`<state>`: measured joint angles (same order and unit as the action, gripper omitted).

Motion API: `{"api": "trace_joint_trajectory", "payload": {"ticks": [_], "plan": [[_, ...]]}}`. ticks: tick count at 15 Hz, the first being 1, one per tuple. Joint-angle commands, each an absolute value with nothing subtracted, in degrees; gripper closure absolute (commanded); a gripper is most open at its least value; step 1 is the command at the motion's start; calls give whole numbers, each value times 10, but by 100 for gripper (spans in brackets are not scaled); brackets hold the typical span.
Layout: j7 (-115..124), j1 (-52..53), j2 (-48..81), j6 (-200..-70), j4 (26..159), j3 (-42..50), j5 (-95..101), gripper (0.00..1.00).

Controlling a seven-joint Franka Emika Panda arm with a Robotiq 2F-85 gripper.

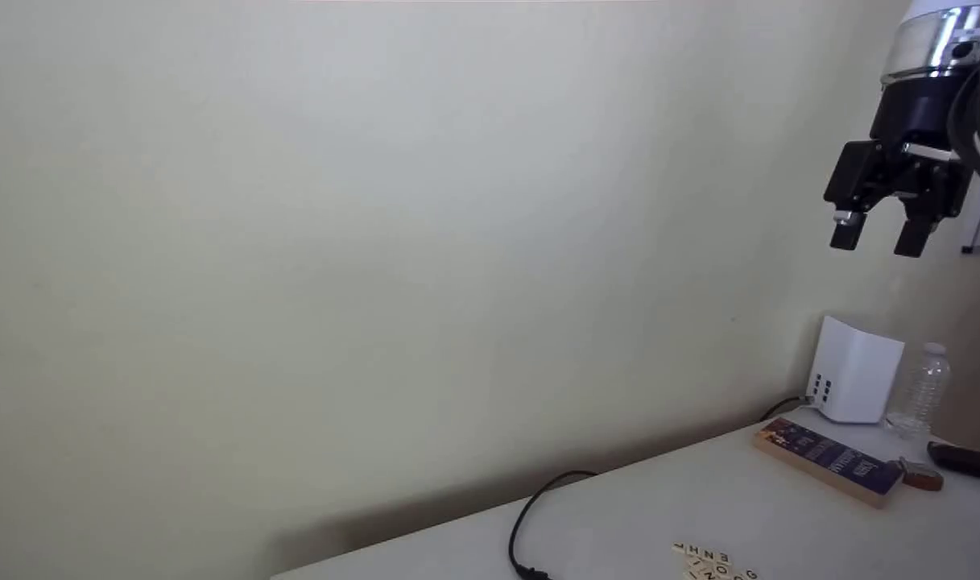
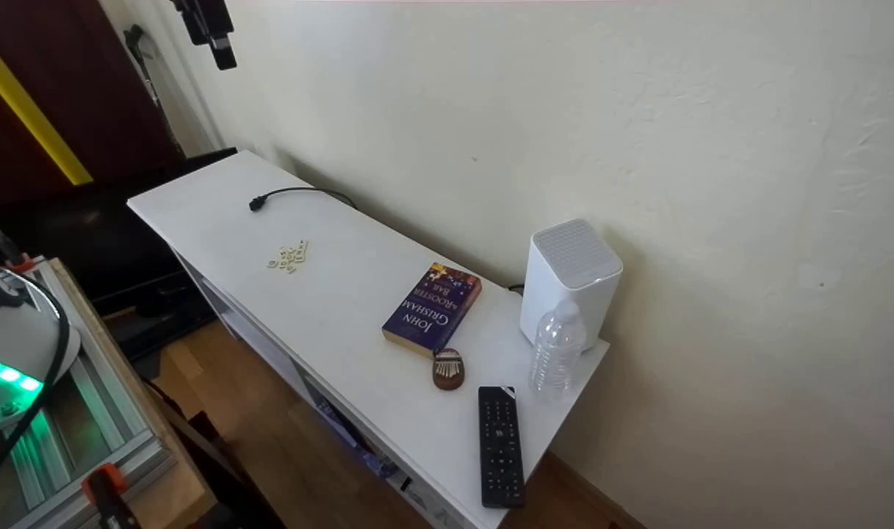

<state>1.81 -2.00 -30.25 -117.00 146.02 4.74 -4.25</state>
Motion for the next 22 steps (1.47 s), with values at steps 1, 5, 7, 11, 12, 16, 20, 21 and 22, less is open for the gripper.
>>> {"api": "trace_joint_trajectory", "payload": {"ticks": [1,5,7,11,12,16,20,21,22], "plan": [[15,-26,-302,-1169,1459,42,-45,0],[36,-16,-270,-1180,1467,19,-45,0],[50,-12,-253,-1199,1476,3,-44,0],[69,-3,-219,-1250,1488,-18,-49,0],[70,-1,-213,-1266,1493,-20,-51,0],[68,15,-171,-1336,1505,-29,-60,0],[54,39,-116,-1419,1520,-33,-82,0],[47,45,-101,-1442,1523,-34,-90,0],[42,51,-87,-1460,1523,-35,-98,0]]}}
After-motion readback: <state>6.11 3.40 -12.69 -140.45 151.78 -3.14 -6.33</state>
